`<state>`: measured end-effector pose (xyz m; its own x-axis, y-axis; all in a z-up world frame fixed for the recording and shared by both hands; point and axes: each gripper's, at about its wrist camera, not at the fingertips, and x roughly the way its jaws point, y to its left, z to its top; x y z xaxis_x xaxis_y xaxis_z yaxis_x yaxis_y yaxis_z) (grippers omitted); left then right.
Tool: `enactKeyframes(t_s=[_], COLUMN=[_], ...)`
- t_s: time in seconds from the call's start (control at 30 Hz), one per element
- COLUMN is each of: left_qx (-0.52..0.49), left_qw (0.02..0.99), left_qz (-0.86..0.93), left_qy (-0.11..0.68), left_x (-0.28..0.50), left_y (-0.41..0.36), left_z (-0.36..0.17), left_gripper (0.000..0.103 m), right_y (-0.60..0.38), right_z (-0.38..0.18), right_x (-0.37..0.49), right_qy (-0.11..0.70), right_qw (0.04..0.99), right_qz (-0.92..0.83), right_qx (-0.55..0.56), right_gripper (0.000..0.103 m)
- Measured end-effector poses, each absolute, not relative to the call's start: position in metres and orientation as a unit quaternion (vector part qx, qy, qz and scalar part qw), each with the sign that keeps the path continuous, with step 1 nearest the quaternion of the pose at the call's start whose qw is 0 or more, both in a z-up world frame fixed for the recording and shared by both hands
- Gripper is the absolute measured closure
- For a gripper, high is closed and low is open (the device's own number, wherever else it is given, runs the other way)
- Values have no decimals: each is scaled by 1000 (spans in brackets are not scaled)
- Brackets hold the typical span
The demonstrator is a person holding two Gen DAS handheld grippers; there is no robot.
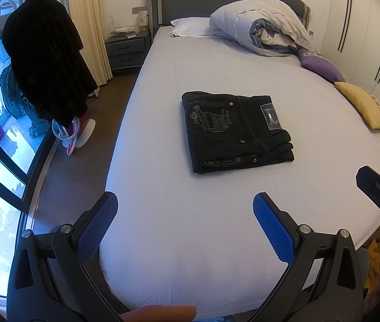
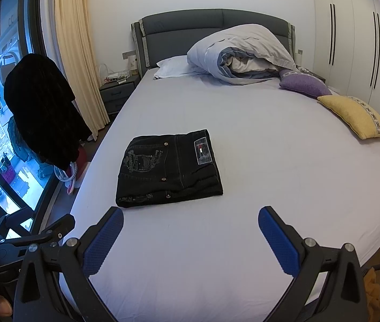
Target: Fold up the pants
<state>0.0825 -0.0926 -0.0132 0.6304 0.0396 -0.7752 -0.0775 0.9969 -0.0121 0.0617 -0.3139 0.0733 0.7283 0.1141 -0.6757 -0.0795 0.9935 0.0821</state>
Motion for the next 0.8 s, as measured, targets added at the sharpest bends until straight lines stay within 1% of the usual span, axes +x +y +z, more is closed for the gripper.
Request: enactKeyframes(t_s=[0.8], left_qx=[-24], left_qw=[902], left_qz=[33], left_qy=[429], left_x=[80], left_y=[-94], left_z=[-14], left_gripper=[0], right_y=[-316], right_z=[68], right_x=[60], right_qy=[368], right_qw=[928], right_qz=[54], right_qx=[23], right_gripper=[0])
